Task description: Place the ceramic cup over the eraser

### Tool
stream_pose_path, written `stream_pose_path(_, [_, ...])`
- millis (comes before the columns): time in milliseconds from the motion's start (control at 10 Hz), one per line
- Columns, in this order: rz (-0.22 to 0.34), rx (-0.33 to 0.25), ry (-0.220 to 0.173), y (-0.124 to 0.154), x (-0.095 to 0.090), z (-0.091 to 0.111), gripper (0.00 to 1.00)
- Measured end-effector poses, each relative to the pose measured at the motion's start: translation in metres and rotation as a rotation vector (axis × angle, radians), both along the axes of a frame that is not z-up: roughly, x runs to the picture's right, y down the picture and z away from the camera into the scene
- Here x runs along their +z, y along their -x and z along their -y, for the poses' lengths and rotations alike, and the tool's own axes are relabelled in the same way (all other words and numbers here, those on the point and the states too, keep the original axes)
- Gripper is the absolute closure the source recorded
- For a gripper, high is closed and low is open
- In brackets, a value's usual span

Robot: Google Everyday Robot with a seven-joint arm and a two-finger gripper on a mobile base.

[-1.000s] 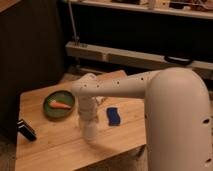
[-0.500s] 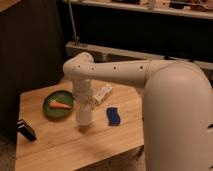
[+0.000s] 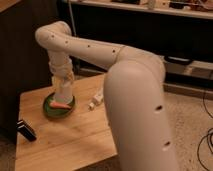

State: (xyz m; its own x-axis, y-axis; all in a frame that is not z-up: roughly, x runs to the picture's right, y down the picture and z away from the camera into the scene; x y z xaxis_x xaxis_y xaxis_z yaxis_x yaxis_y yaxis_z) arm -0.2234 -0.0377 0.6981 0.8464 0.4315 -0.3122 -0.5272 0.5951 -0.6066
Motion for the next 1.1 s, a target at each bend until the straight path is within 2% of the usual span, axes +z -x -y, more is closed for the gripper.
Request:
stream_pose_path(200, [0.07, -0.059, 0.003, 0.035, -0.016, 0.018, 1.0])
stream_pose_path(400, [0.12, -0.098, 0.025, 0.057, -0.029, 0.019, 1.0])
stream_pose_path(600, [0.163, -0.13, 0.048, 0.065, -0.042, 0.006, 1.0])
stream_pose_path(1100, [0.255, -0.164, 0.077, 0.057, -0.077, -0.034, 1.0])
